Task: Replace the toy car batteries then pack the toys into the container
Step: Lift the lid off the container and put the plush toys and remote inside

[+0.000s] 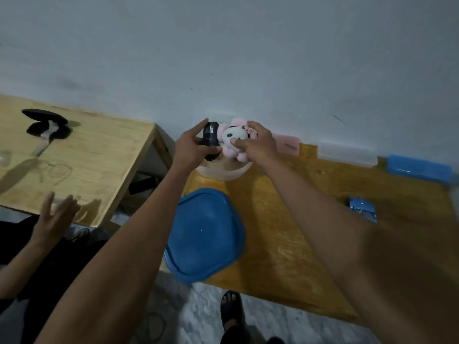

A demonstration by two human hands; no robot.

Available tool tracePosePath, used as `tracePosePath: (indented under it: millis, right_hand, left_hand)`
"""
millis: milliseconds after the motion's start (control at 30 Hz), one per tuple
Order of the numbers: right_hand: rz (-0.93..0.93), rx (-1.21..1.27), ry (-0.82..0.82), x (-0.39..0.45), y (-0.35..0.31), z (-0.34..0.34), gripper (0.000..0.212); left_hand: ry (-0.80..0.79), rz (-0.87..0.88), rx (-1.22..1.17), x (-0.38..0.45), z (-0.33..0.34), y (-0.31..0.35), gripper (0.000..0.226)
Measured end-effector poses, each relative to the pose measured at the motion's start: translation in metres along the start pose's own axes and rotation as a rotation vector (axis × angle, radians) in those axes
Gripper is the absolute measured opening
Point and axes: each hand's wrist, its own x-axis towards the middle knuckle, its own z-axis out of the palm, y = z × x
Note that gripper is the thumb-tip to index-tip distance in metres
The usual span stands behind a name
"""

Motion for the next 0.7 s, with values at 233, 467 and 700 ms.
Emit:
tracePosePath:
  millis: [233,467,700]
  right_hand:
    - [0.096,-0.11,0.004,0.039,0.016,0.038,0.07]
    - [0.154,-0.303,-0.033,0.051,0.03,0.059,0.058]
    - [0.185,-0.372,-0.049,0.054,0.031,0.069,0.065]
  left_hand:
    - [-0.108,0.024,0.281,0.057,-0.009,-0.034,0.091]
    - [-0.163,-0.022,0.556,0.081,0.01,-0.052,0.082]
    - [-0.203,-0.056,0.627,0.082,0.015,-0.051,0.074]
